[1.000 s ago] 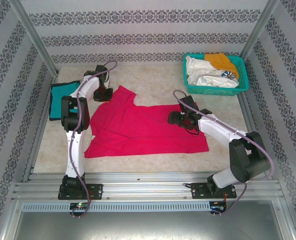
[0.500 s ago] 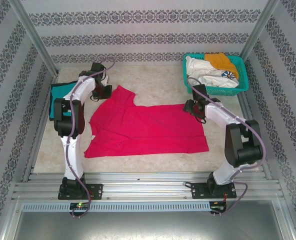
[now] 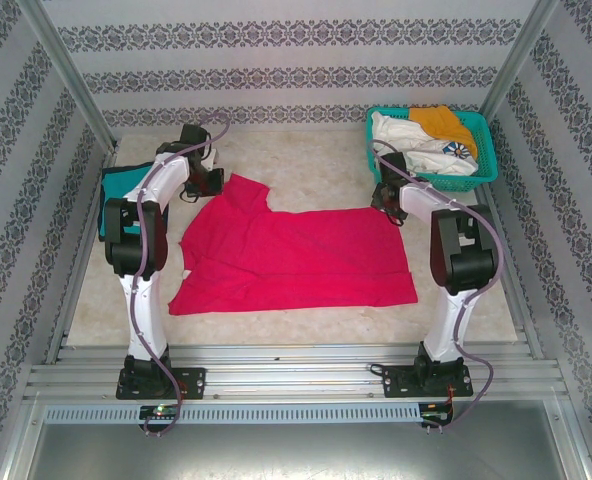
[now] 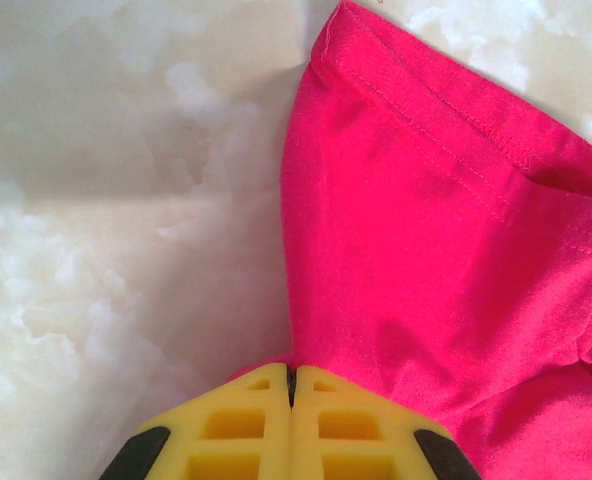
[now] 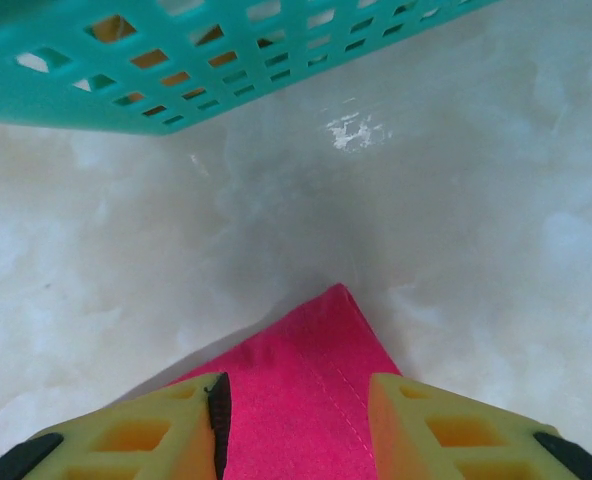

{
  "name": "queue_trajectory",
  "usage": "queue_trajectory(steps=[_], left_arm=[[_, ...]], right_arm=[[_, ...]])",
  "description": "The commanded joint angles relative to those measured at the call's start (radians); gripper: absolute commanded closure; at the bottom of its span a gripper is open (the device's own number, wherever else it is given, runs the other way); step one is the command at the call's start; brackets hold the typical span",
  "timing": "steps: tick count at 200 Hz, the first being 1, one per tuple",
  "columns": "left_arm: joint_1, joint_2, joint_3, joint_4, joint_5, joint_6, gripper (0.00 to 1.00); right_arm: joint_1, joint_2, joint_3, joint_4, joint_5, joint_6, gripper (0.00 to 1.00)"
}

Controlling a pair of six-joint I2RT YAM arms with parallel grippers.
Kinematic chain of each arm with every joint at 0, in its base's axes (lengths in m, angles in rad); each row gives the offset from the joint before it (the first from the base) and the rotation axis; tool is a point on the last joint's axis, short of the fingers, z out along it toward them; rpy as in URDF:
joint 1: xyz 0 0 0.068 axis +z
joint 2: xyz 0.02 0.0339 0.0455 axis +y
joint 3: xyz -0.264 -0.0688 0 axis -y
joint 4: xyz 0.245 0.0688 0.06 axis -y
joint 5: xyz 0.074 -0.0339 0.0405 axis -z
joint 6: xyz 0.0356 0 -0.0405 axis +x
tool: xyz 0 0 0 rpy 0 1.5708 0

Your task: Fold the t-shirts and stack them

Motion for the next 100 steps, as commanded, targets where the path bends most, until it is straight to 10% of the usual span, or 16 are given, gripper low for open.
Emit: queue_trajectory(steps=[1,100], left_arm=[[0.01,-0.016,-0.011,0.027,0.016,-0.003,1.0],[0.012,-0.031,-0.034,0.042,0.031,-0.001,1.0]], right_arm=[[-0.005,0.041,0.036,0.009,0.034,0.039,0.59],[-0.016,0.086,0.065,0.009,0.069,0.053,0.62]])
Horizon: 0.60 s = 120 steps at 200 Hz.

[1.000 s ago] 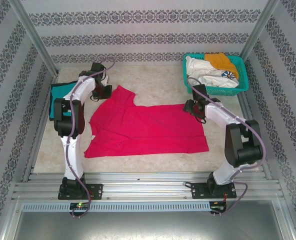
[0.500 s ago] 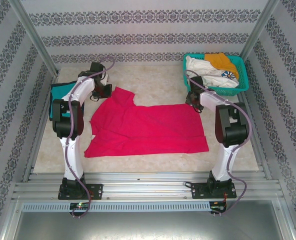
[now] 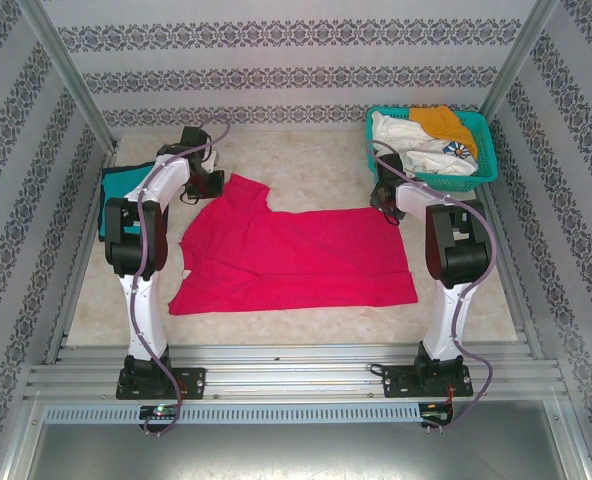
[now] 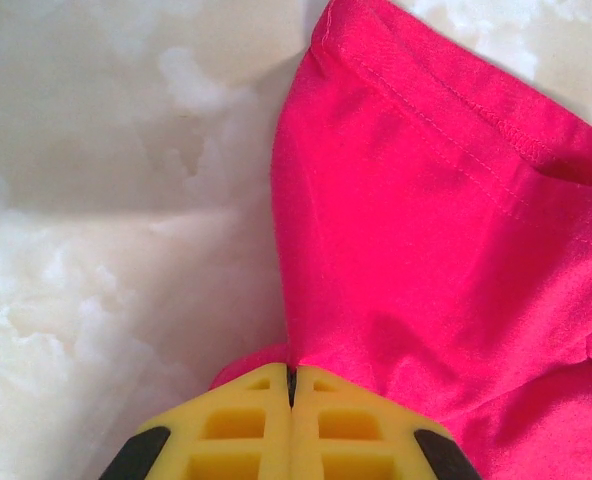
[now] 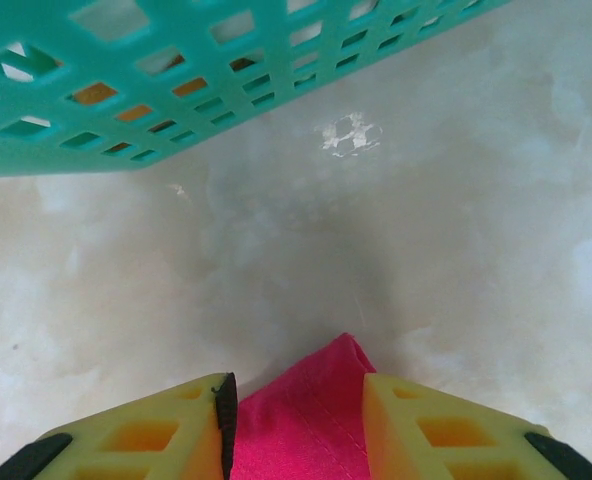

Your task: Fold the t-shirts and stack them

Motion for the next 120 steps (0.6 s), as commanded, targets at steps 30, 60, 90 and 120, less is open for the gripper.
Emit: queue_trajectory(steps=[30,60,90,120], left_arm=[[0.014,-0.037,-0.022,0.045,0.043,-0.01,1.0],[0.015,-0.04,-0.019,0.048,0.047,-0.013,1.0],[0.019,-0.05,-0.027,0.048,0.048,-0.008,1.0],[0.027,-0.066,-0.043,0.055,0.049,-0.008,1.0]], right_arm=[[-0.011,0.038,0.037,-0.033,0.034,0.026,0.68],[-0.01,0.052,0.055,-0.055,0.013,0.029,0.81],[-0.01,0.045,0.043,-0.054,-0.001,0.028,1.0],[-0.01,0.002,-0.006,-0.024,-0.019,0.025,1.0]])
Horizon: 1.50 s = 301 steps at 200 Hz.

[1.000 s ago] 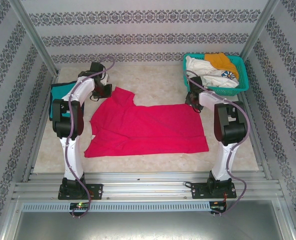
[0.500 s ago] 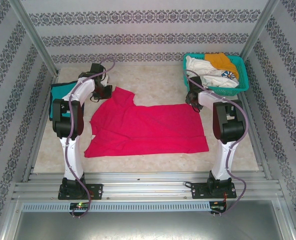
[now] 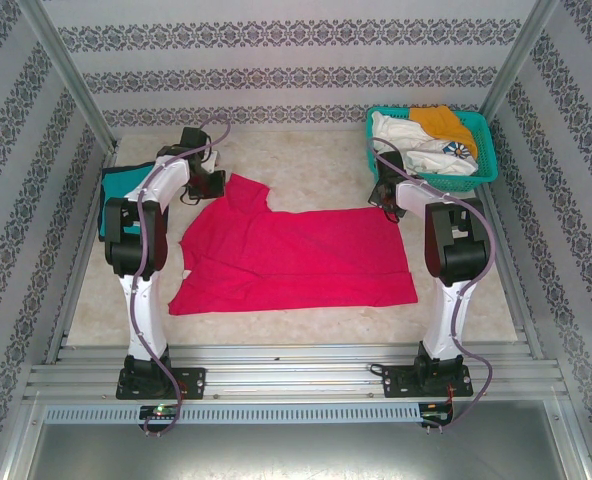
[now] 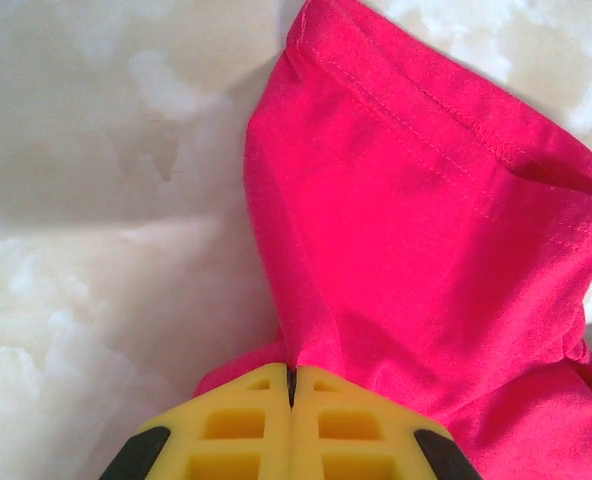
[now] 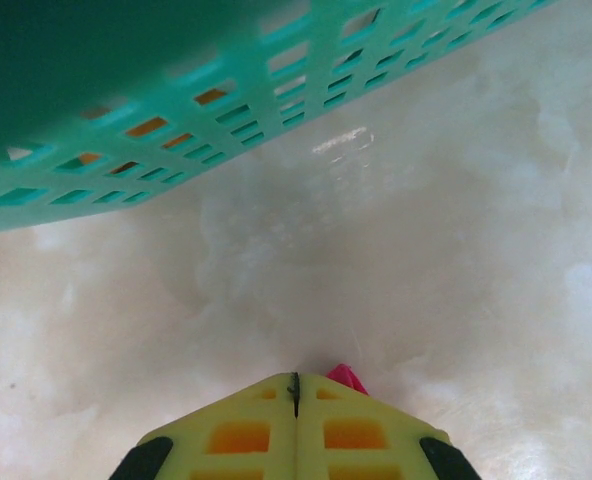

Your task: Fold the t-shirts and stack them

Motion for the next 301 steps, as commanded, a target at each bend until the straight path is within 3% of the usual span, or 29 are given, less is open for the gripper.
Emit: queue_trajectory(steps=[1,29,40,58,99,138,234,275,301], left_arm=[[0.022,-0.065,-0.025,0.026,0.011,-0.004,1.0],[0.026,-0.082,-0.045,0.039,0.015,-0.008,1.0],[0.026,-0.089,-0.055,0.045,0.015,-0.01,1.0],[0.028,-0.097,-0.068,0.053,0.017,-0.012,1.0],[0.036,-0.103,-0.085,0.068,0.027,-0.022,1.0],[0.039,-0.118,-0.102,0.076,0.03,-0.028,1.0],[0.061,-0.148,-0.15,0.103,0.054,-0.039,1.0],[0.062,-0.142,-0.149,0.115,0.068,-0.046,1.0],[0.062,-0.142,-0.146,0.113,0.069,-0.048,1.0]], right_arm=[[-0.006,-0.023,-0.04,-0.014,-0.034,0.003,1.0],[0.026,-0.076,-0.087,0.008,-0.041,-0.012,1.0],[0.053,-0.105,-0.115,0.02,0.001,-0.017,0.84],[0.082,-0.153,-0.169,0.067,0.02,-0.033,0.67],[0.099,-0.157,-0.183,0.049,-0.036,-0.043,0.59],[0.12,-0.154,-0.226,0.043,-0.101,0.007,0.59],[0.138,-0.348,-0.451,-0.055,-0.112,0.068,0.59],[0.116,-0.377,-0.406,-0.041,-0.131,0.047,0.6],[0.151,-0.361,-0.363,-0.005,-0.173,0.056,0.62]])
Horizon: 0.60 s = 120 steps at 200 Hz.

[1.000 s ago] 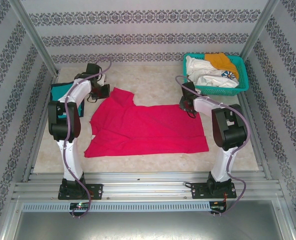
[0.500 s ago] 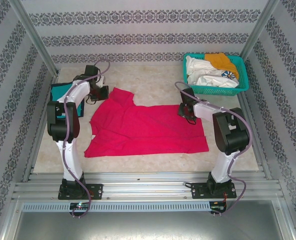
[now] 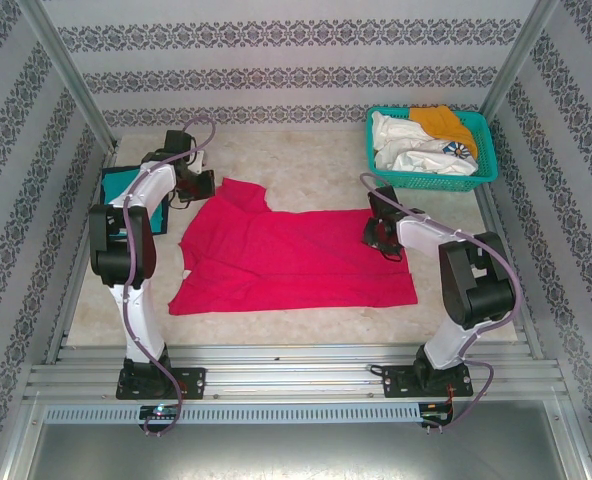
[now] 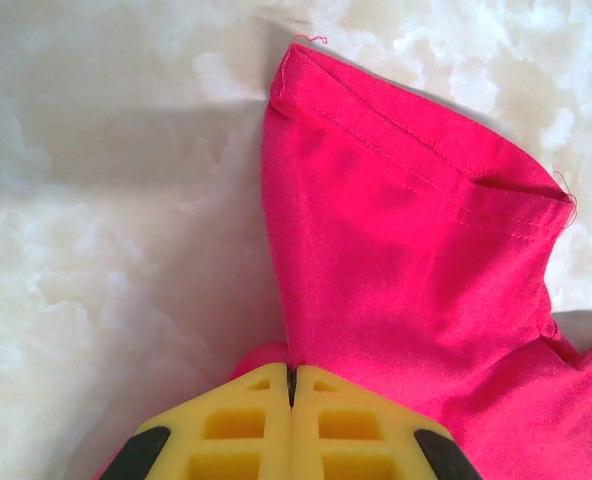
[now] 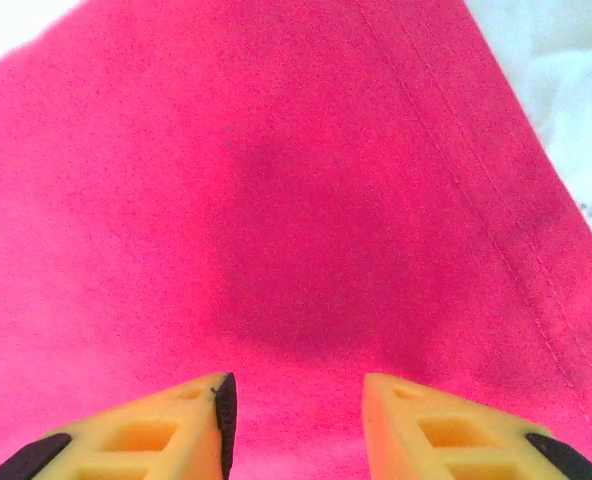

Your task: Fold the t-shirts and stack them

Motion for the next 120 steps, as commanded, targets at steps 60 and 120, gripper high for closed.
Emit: queue_trajectory(steps=[60,120], left_arm=[[0.015,-0.027,-0.01,0.014,0.006,-0.006,1.0],[0.027,-0.063,-0.053,0.03,0.02,-0.018,1.0]], right_arm=[[0.128,0.029,-0.027,0.049,-0.052,0.079,0.62],[0.152,-0.141,-0.264,0.058,-0.048,0.142,0.62]])
